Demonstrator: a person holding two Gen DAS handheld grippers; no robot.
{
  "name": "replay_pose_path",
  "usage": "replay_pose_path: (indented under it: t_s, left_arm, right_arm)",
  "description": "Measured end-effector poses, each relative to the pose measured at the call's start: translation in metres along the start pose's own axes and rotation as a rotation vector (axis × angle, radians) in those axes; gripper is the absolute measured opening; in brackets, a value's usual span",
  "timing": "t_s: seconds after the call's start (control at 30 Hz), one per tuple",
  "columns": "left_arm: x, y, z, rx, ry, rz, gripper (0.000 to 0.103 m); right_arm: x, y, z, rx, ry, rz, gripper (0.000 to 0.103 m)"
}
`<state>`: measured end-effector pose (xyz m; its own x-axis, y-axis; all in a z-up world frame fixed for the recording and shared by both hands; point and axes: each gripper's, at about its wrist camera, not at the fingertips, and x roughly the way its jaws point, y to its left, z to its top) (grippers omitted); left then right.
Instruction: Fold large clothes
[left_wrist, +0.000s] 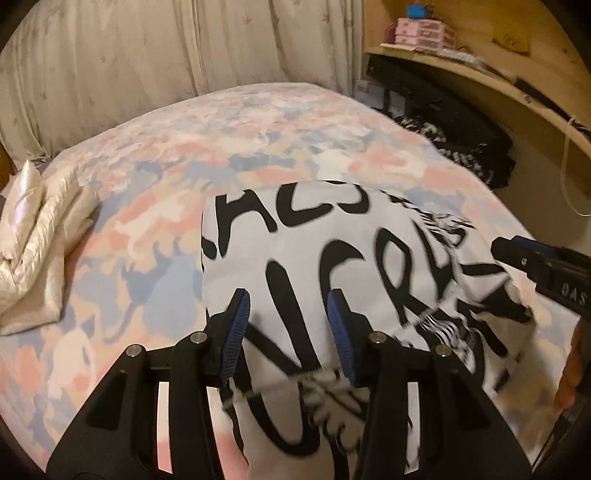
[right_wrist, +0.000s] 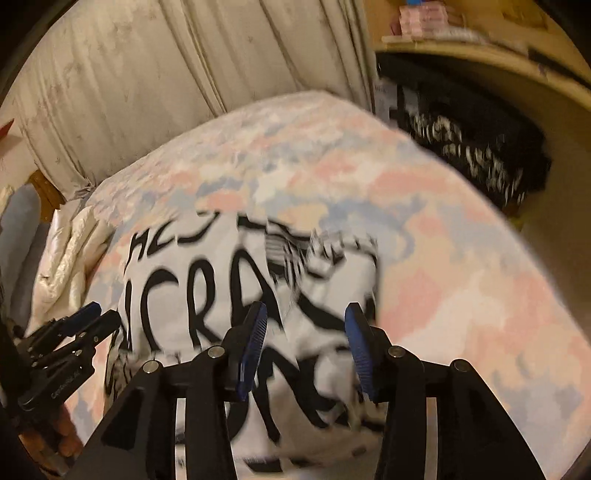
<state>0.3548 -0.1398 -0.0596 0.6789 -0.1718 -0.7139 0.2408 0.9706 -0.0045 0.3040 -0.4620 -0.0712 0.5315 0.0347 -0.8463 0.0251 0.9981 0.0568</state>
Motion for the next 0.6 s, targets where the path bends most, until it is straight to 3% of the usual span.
replay_pose_path:
  t_s: [0.13, 0.2, 0.27, 0.37, 0.47, 0.6]
  left_arm:
    - [0.037, -0.005, 0.015, 0.012, 0.054, 0.015, 0.043]
    - [0.048, -0.006, 0.018, 0.014, 0.035, 0.036, 0.063]
    - [0.058, -0.003, 0.02, 0.008, 0.034, 0.065, 0.073]
    - [0.075, 0.009, 0.017, -0.044, 0.065, 0.034, 0.085]
    - [0.086, 0.016, 0.012, -0.073, 0.075, 0.015, 0.09]
    - [0.089, 0.016, 0.01, -0.07, 0.071, 0.013, 0.093]
  right_arm:
    - [0.038, 0.027, 0.021, -0.046, 0.049, 0.055, 0.044]
    - [0.056, 0.034, 0.027, -0.077, 0.07, 0.021, 0.045]
    - [0.081, 0.031, 0.031, -0.094, 0.107, -0.022, 0.045]
    - [0.106, 0.006, 0.028, -0.022, 0.158, -0.032, 0.045]
    - [0.108, -0.01, 0.026, 0.022, 0.149, 0.018, 0.045]
    - [0.108, -0.015, 0.023, -0.001, 0.148, 0.007, 0.044]
